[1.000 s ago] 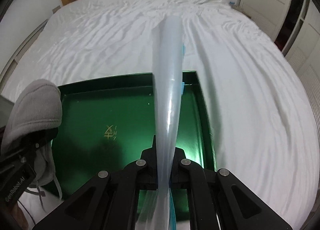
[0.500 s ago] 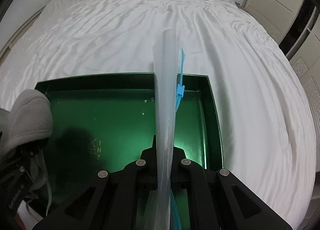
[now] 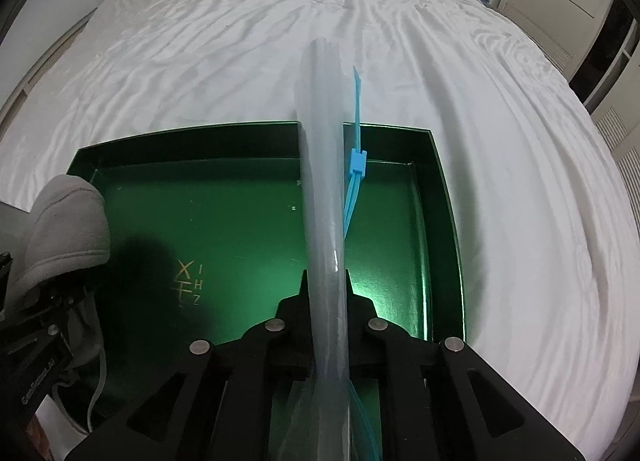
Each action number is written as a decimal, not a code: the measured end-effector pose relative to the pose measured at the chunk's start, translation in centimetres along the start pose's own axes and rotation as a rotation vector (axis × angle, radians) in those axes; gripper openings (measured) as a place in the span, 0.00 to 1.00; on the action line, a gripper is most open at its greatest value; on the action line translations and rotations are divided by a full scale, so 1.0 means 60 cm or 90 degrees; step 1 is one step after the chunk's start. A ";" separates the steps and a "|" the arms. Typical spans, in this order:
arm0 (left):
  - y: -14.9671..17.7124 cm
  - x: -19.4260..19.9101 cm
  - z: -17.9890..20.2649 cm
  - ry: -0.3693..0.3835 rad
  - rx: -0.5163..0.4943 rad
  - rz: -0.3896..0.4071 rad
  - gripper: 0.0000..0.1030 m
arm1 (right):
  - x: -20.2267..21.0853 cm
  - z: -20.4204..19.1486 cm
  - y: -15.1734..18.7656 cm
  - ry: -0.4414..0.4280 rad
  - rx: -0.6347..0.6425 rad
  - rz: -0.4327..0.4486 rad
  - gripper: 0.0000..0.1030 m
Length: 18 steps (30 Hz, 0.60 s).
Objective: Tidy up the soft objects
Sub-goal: 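Lower the grey hat into the tray with the left gripper while the right gripper lowers the bag beside it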
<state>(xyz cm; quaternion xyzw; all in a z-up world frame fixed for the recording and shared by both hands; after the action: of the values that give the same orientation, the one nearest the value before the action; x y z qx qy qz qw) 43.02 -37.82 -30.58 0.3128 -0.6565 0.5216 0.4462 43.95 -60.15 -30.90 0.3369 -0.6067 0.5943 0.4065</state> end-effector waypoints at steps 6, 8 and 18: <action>-0.005 0.010 0.001 -0.007 -0.012 0.019 0.44 | -0.003 0.008 -0.001 -0.007 -0.018 0.004 0.35; -0.006 0.013 0.002 -0.008 -0.013 0.023 0.49 | 0.000 0.011 0.001 -0.008 -0.021 0.008 0.36; -0.020 0.036 -0.006 -0.026 -0.015 0.050 0.56 | 0.031 0.008 0.000 -0.004 -0.028 0.025 0.56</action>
<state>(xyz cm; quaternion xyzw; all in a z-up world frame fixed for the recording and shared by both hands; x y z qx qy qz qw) 43.30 -37.68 -28.09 0.2923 -0.6832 0.5243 0.4158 43.08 -60.48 -29.24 0.3174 -0.6274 0.5877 0.4003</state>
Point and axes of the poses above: each gripper's, at about its wrist camera, not at the fingertips, and x roughly against the way its jaws point, z to its right, y to its underside, the point moved 8 cm from there along -x, roughly the way its jaws point, and after that the axes turned 2 degrees about -x, right-handed, at the moved point
